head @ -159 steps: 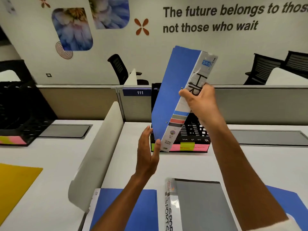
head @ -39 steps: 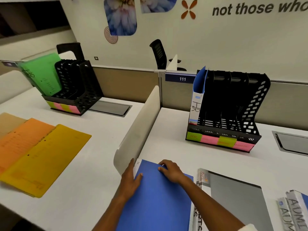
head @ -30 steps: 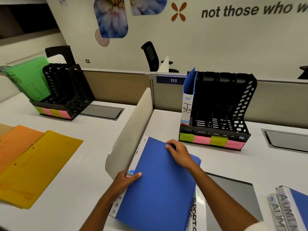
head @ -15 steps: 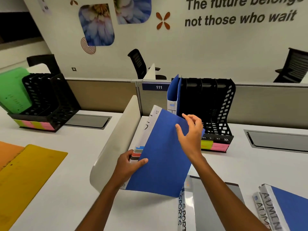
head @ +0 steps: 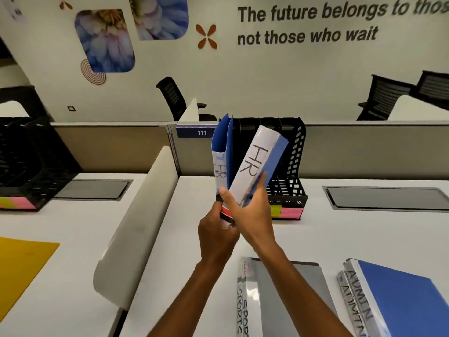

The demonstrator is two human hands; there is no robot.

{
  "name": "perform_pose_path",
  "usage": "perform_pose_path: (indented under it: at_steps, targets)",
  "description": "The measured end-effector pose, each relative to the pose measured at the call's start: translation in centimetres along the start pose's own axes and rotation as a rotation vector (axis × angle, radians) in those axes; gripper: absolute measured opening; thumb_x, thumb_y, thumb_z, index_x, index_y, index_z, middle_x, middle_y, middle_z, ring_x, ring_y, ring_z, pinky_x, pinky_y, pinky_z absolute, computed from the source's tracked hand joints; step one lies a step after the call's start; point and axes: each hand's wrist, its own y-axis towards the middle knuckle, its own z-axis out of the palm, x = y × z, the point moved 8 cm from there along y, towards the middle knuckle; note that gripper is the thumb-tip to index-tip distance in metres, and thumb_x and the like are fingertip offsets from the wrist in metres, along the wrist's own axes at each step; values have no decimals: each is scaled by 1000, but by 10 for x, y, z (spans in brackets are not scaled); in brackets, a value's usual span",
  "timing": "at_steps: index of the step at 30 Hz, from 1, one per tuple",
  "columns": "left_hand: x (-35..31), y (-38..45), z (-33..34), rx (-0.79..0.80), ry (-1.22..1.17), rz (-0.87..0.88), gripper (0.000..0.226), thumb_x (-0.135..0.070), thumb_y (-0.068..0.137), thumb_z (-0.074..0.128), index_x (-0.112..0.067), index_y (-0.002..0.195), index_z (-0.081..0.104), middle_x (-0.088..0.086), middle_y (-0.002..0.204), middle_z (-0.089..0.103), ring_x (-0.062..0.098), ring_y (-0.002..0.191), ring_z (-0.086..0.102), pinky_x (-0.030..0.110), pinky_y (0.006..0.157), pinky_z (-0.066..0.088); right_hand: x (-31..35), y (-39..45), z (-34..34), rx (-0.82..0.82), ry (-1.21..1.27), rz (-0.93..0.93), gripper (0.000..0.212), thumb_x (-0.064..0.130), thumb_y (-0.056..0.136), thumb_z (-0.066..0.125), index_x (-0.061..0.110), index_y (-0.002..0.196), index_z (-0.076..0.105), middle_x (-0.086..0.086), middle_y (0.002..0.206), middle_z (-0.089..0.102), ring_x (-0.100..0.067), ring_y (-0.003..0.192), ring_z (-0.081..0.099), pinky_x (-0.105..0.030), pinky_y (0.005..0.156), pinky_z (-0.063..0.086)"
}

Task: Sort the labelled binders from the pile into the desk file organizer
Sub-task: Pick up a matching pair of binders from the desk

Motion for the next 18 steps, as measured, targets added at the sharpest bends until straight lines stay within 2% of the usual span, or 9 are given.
perform_pose_path:
  at_steps: [1,4,5,8,9,13,16,18]
  targets:
    - [-8,-1,6,-11,-39,10,52,-49,75,71,-15,111,61,-12,90,66,6,73,67,16,71,58,4,2,-7,-32,-39,-19,107,57,74,73,34,152,3,7,154,30,-16,137,39,-41,102,49]
    - [-30,-5,22,-14,-138,48,61,-64,74,61,-14,110,61,-9,92,68,9,76,68,12,70,56,8,9,-30,-88,-99,-53,97,39,84,71,32,153,4,5,152,35,-15,131,45,-35,99,50]
    - [-35,-6,27,-11,-152,58,60,-63,75,61,-13,110,62,-7,93,69,10,77,69,10,72,55,8,11,-36,-100,-115,-55,94,36,85,70,31,153,6,4,151,37,-14,129,47,-32,96,50]
    - [-47,-4,41,14,-156,100,49,-43,78,71,-11,113,62,1,96,71,13,80,69,14,73,57,10,15,-56,-164,-173,-53,86,35,87,68,29,152,12,3,147,41,-12,121,51,-10,81,44]
    - [-50,-3,46,26,-163,116,49,-40,78,73,-10,115,61,2,98,71,13,81,69,16,74,58,11,17,-62,-190,-188,-48,84,35,86,68,28,151,15,3,146,43,-15,120,52,-9,75,44]
    - [-58,-4,64,64,-162,143,60,-32,78,78,-9,128,56,3,115,69,13,101,66,19,88,56,22,25,-88,-280,-186,-49,76,42,83,70,22,145,30,-2,138,51,-20,113,59,-19,75,51]
    - [-61,-6,75,128,-181,186,69,-37,79,76,-11,136,48,4,127,63,6,112,58,9,93,47,30,28,-99,-307,-200,-64,70,41,85,69,16,141,35,-6,136,53,-23,111,61,-27,81,57]
    - [-60,-8,82,210,-221,236,73,-44,83,70,-15,142,40,1,138,55,6,122,55,12,97,46,37,27,-107,-334,-192,-99,61,36,87,68,13,135,40,-8,132,56,-23,108,63,-26,79,59]
